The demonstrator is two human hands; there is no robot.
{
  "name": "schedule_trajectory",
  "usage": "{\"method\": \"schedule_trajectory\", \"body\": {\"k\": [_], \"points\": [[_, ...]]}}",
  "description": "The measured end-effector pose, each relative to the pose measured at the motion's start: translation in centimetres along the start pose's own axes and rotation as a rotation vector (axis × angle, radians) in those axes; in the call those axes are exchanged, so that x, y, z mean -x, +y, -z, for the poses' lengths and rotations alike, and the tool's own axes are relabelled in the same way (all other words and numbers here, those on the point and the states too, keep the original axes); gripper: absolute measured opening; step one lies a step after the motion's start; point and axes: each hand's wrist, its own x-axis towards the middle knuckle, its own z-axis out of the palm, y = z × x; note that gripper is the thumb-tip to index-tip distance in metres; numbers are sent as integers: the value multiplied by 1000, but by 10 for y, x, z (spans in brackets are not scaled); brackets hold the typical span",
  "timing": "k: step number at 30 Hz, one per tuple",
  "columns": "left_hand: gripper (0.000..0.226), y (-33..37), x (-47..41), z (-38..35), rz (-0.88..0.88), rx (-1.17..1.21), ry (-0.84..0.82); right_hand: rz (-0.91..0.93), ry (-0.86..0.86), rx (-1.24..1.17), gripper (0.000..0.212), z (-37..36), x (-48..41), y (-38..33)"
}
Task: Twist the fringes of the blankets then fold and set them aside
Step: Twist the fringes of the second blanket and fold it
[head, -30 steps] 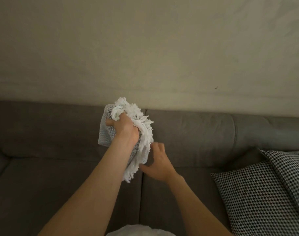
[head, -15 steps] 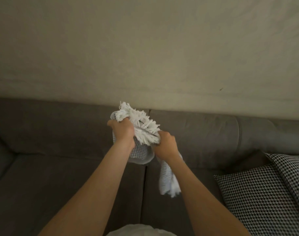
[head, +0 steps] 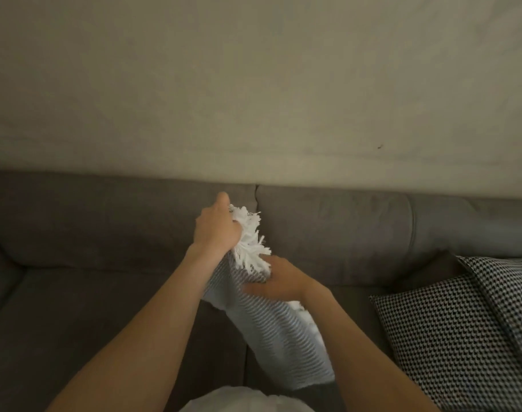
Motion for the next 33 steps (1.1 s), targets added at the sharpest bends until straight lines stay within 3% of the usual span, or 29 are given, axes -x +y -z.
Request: {"method": "schedule_trajectory", "body": {"k": [4, 6, 9, 13, 18, 23, 26, 31, 33], "points": [[45, 0, 11, 5, -146, -112, 55, 19, 94, -153, 12, -25, -3, -12], [50, -3, 16, 9, -170, -160, 101, 7, 276, -283, 28, -30, -5, -20], [51, -6, 21, 15, -227, -196, 122, 20, 727, -348, 44, -28, -9, -32], [56, 4, 26, 19, -329, -232, 100, 53, 785, -168, 82, -24, -30, -56], [60, 8, 22, 30, -420, -235, 111, 46, 926, -8, 74, -19, -42, -63], [55, 9, 26, 29, -442, -264, 159, -98, 884, 225, 54, -6, -41, -52], [46, 9, 25, 25, -363, -215, 242, -40, 834, 345, 50, -12, -33, -34], [59, 10, 21, 22, -283, 1, 328, -190, 599, 338, 26, -7, -19, -11], [70, 11, 19, 27, -218, 2, 310, -126, 636, 233, 15, -1, -19, -5]]}}
